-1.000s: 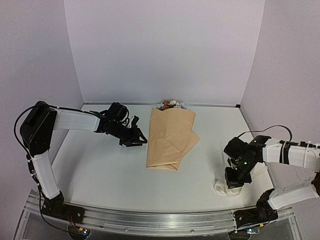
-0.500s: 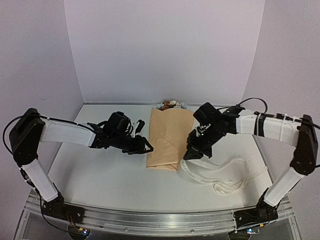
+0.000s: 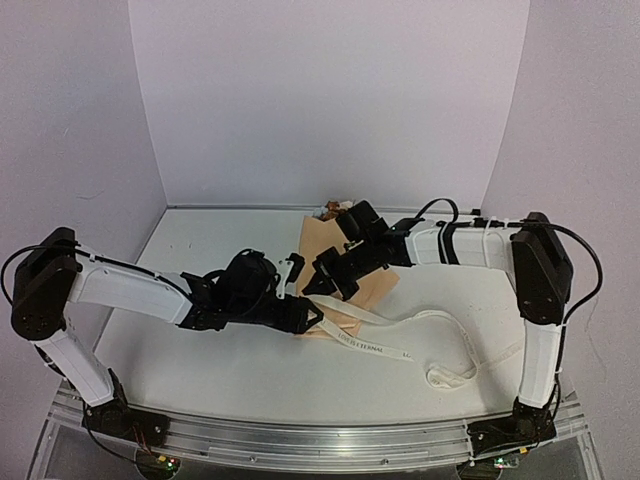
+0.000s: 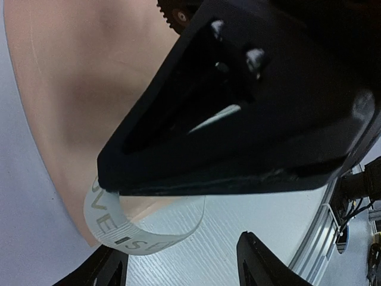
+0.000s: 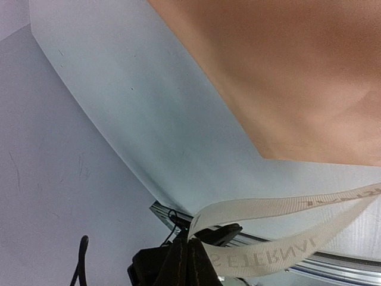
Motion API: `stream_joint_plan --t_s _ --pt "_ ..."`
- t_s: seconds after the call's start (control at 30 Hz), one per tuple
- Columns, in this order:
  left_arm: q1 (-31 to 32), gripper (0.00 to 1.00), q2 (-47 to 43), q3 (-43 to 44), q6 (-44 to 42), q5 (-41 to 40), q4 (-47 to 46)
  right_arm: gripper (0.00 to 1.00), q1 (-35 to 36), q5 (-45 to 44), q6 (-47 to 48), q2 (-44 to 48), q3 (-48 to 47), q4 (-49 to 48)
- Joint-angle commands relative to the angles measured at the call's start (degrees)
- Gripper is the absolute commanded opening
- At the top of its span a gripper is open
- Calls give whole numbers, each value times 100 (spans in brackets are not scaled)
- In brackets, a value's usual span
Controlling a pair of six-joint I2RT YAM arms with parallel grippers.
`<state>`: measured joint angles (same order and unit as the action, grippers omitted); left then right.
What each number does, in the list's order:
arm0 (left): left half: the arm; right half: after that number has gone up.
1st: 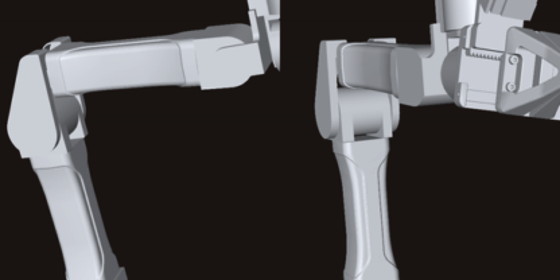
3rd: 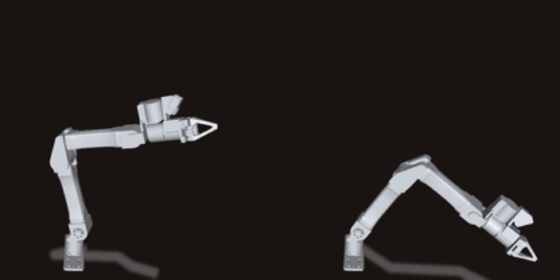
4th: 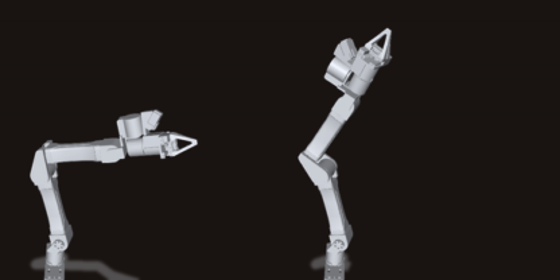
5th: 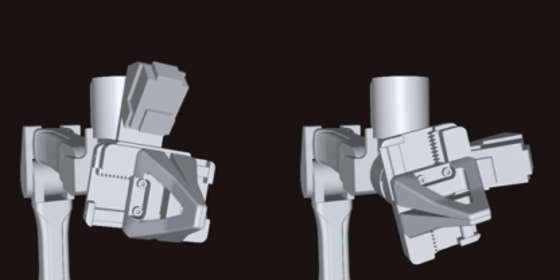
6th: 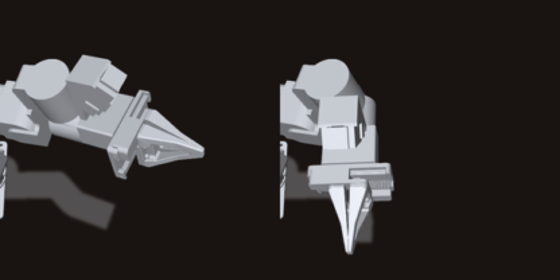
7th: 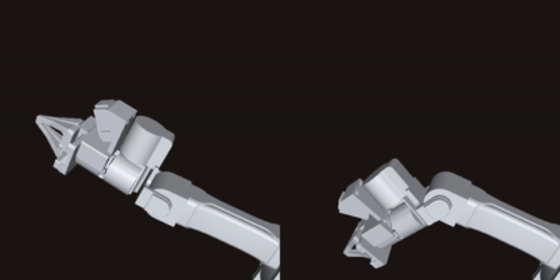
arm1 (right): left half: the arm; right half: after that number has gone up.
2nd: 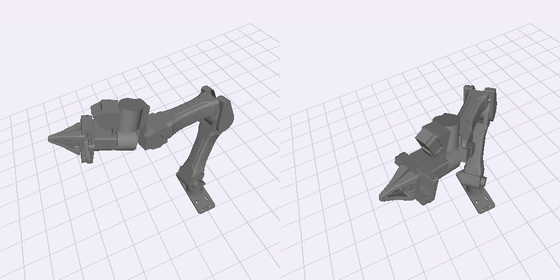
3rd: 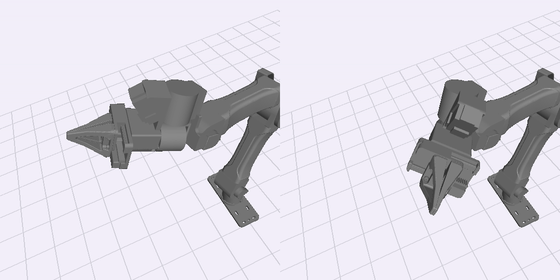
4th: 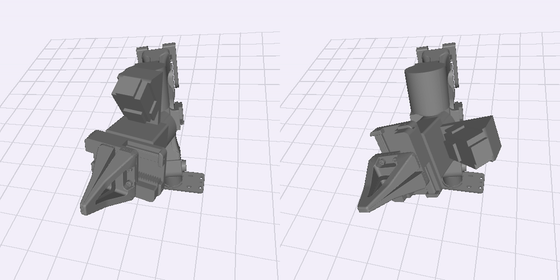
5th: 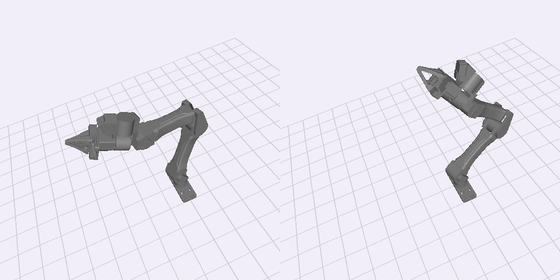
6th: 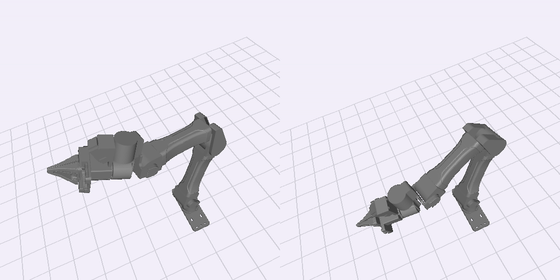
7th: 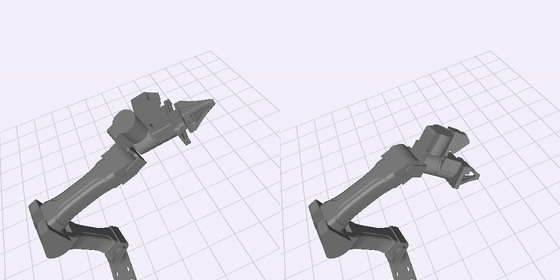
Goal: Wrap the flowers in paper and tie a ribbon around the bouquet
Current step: Pass from the right arm to the left
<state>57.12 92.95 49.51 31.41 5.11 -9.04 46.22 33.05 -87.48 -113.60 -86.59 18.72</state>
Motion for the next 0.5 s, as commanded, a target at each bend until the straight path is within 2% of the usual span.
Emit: stream_joint_plan --t_s 0.0,0.2,0.33,0.47 --pt "-35 64 -249 -47 14 -633 -9 0 89 -25 -776 -178 -226 -607" --pt "-47 53 -322 -121 30 -1639 286 0 201 -211 -674 -364 -270 -799" --pt "-191 34 -296 -30 126 -1717 702 0 342 -688 -516 -306 -125 -805" --pt "-291 17 -668 -87 34 -1660 1083 0 463 -1132 -264 -100 137 -798"
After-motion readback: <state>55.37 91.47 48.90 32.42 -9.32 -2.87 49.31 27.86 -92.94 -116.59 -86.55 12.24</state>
